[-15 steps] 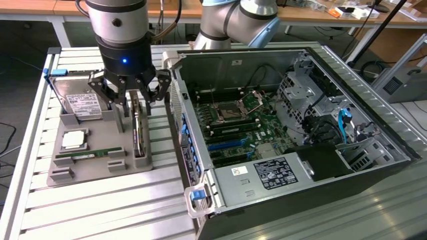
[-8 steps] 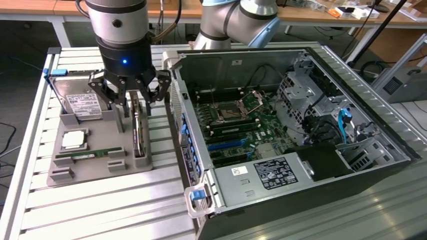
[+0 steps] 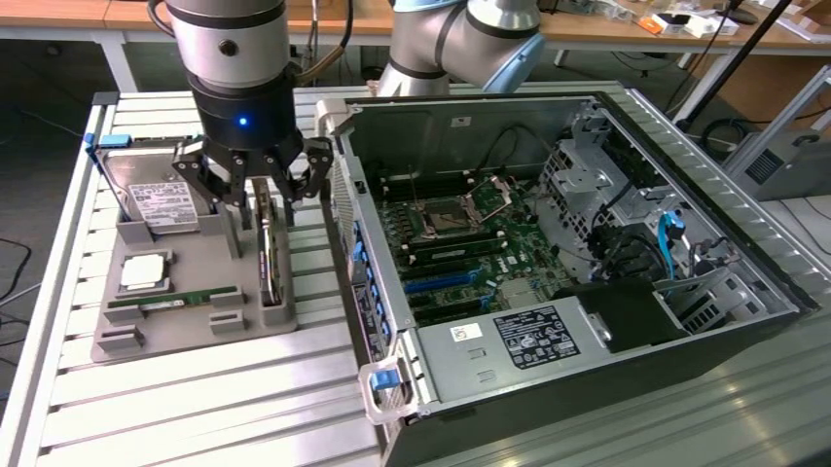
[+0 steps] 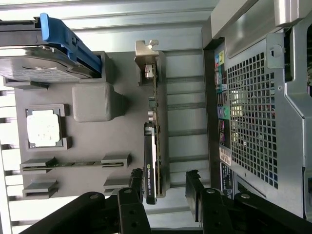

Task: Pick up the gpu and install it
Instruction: 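Pick up the gpu and move the gpu toward the slot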

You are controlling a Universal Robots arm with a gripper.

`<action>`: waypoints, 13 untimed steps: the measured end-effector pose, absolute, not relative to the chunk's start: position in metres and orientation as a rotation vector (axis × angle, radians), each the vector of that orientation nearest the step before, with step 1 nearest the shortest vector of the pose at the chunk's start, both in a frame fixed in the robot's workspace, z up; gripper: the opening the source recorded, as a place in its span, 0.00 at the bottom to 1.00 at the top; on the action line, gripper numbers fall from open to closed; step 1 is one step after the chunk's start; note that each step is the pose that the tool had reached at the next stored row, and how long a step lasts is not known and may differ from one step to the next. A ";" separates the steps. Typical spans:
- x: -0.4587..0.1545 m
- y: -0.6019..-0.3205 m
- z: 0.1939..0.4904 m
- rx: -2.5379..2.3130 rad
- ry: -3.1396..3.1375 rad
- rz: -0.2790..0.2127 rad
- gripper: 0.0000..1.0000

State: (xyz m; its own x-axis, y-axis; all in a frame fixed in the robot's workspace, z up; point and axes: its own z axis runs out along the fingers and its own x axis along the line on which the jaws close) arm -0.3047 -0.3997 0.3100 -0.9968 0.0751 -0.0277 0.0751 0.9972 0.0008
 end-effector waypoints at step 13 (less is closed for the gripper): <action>-0.305 -0.400 0.308 0.117 3.112 -0.001 0.48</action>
State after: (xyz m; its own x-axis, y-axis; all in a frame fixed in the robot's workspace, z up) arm -0.3047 -0.3997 0.3077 -0.9968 0.0751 -0.0278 0.0751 0.9972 0.0007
